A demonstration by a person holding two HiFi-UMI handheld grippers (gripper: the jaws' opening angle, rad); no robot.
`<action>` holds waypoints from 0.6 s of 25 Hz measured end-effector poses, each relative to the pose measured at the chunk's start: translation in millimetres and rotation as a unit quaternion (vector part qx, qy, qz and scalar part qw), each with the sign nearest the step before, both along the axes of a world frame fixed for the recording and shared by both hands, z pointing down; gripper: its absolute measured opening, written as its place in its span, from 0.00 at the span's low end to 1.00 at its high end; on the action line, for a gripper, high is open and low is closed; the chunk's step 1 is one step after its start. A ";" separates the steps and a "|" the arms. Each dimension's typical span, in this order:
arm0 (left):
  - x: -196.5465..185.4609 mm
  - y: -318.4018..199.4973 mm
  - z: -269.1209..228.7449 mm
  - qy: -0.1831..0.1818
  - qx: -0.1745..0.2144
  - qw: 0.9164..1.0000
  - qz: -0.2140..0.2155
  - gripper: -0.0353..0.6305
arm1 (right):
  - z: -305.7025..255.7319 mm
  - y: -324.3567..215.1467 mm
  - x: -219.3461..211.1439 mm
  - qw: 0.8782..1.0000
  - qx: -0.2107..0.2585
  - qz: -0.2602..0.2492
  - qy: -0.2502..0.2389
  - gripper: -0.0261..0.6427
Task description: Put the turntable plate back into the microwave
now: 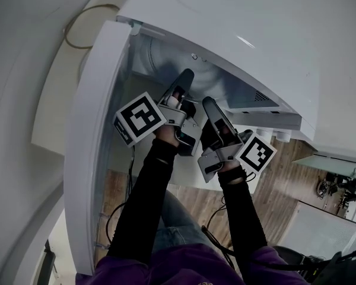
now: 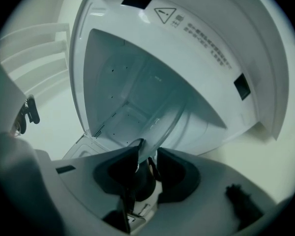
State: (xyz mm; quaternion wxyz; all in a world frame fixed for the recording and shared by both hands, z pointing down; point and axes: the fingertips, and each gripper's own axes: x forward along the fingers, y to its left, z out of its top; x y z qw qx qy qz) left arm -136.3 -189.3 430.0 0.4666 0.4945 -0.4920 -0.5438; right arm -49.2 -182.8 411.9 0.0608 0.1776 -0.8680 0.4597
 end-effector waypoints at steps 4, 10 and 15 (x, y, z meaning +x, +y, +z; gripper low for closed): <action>-2.4 0.7 -4.5 -0.010 -0.009 1.000 -0.003 0.11 | -1.4 -0.6 -0.5 1.000 -0.020 0.008 -0.009 0.22; -1.9 -2.8 -7.4 -0.009 -0.027 1.000 -0.001 0.11 | -5.4 -5.5 0.9 0.999 -0.032 0.019 -0.019 0.22; -1.6 -3.8 -6.9 -0.007 -0.042 0.999 0.003 0.11 | -7.2 -6.2 1.5 0.999 -0.030 0.029 -0.027 0.21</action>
